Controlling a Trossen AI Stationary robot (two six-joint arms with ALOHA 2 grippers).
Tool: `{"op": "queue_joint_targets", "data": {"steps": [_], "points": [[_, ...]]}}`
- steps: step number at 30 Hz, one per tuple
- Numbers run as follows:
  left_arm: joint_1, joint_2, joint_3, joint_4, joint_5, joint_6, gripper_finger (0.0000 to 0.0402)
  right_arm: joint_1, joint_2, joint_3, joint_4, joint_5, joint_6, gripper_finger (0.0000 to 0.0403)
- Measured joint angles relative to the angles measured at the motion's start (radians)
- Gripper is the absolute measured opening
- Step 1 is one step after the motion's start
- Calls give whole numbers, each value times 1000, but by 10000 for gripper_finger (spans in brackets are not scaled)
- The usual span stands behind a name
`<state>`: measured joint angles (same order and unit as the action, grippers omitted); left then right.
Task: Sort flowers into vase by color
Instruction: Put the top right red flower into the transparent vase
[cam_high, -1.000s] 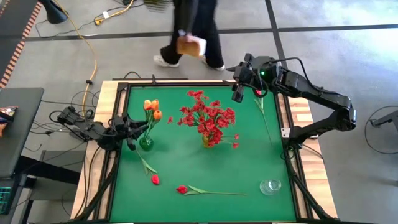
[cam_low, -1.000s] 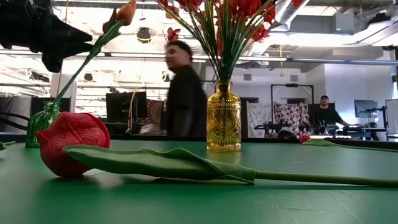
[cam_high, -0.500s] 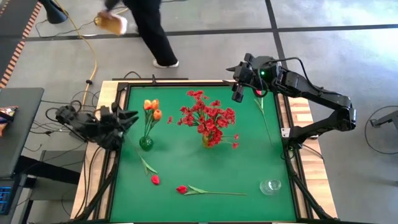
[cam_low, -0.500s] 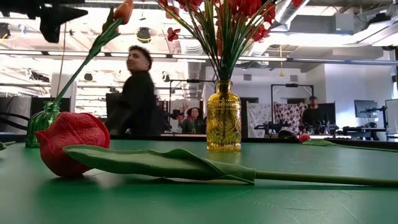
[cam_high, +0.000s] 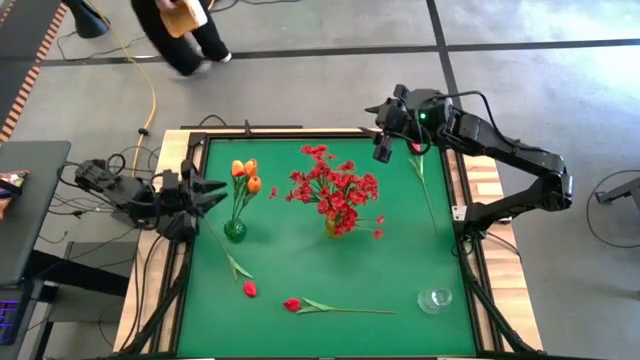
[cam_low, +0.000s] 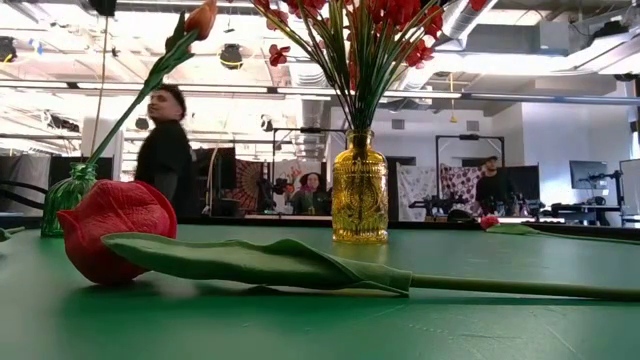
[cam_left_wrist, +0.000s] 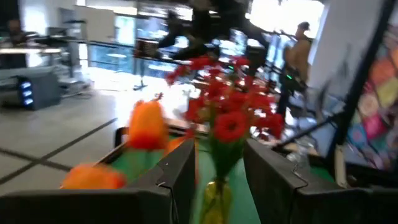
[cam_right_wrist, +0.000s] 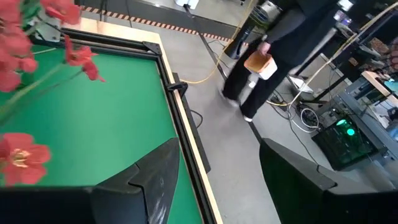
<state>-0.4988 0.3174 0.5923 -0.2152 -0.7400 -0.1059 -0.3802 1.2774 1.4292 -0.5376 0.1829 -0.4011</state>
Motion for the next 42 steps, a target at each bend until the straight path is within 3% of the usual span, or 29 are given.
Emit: {"op": "queue_joint_targets", "data": {"steps": [11,20,32,36,42], "points": [[0,267,235,4,152,98,123,-21,0,0,29,0,2,249],[0,355,314,6,153,105,123,-19,-1,0,3,0,140,249],[0,431,330,135,155,14,123,-57,4,0,-334,119,434,249],[0,439,330,124,158,-4,123,-123,3,0,-404,133,545,249],[1,431,329,114,198,88,123,-275,1,-23,-581,132,720,249]]}}
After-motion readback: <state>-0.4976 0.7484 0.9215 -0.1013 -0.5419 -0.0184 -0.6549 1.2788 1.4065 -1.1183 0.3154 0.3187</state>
